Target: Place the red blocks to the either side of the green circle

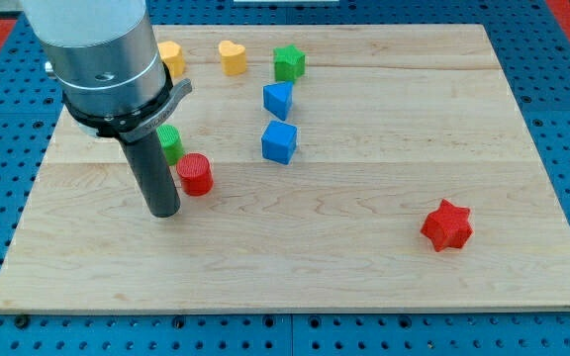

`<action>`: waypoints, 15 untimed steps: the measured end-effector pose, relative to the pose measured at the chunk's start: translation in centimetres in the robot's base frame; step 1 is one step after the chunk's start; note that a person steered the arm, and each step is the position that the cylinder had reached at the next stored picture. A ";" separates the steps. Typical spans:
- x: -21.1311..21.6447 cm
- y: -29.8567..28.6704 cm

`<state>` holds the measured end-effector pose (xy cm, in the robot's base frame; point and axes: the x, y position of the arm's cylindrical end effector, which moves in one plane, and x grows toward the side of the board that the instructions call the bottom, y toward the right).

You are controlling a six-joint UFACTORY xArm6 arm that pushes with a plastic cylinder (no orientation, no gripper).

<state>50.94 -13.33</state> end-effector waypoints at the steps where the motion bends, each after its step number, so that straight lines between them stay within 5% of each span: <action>1: -3.5 2.1; 6: -4.1 4.4; 8: 8.7 20.8; 9: 7.6 32.0; 10: 4.8 35.9; 12: 3.5 22.5; 15: 0.7 27.4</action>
<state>51.62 14.08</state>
